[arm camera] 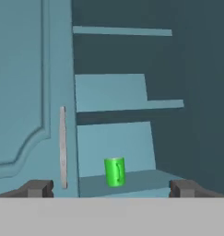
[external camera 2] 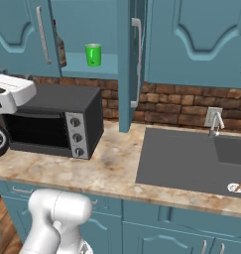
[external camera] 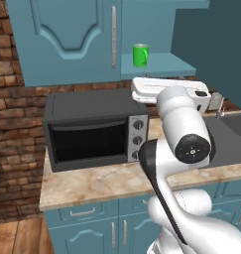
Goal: Open the cabinet directly in front. Then move the liquor and the mug to the dining counter with the jar on it.
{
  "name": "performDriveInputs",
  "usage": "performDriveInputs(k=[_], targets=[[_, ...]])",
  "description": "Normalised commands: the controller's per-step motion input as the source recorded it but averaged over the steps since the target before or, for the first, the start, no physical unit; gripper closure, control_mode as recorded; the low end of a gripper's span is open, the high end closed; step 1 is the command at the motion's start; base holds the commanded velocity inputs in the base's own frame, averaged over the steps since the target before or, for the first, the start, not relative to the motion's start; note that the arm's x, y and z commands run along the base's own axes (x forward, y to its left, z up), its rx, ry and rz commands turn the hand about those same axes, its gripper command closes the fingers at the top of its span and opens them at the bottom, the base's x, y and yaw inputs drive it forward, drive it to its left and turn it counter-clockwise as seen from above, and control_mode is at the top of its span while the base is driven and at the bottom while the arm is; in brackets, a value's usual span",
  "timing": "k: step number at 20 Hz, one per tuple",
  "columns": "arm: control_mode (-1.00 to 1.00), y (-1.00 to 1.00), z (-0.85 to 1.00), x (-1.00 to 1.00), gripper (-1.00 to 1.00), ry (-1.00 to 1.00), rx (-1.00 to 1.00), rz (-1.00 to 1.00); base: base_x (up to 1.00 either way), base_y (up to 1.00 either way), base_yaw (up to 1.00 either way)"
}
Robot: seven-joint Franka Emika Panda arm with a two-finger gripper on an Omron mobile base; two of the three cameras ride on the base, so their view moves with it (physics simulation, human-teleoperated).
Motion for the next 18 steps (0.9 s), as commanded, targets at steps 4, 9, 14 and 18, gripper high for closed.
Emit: performDriveInputs(k=[4,9,14,18], targets=[[-1.00,0.40,0.05,0.00,-1.00,-0.02,-0.18,0.00,0.00,0.00,0.00],[-1.00,0.28,0.14,0.10,-1.00,0.00,-0.10,-0.03,0.00,0.00,0.00],[-1.00,0.02,0.03,0.50,-1.00,0.07,0.00,-0.11,0.00,0.00,0.00],[-1.00,0.02,0.00,0.49,-1.00,0.08,0.01,-0.07,0.00,0.00,0.00]])
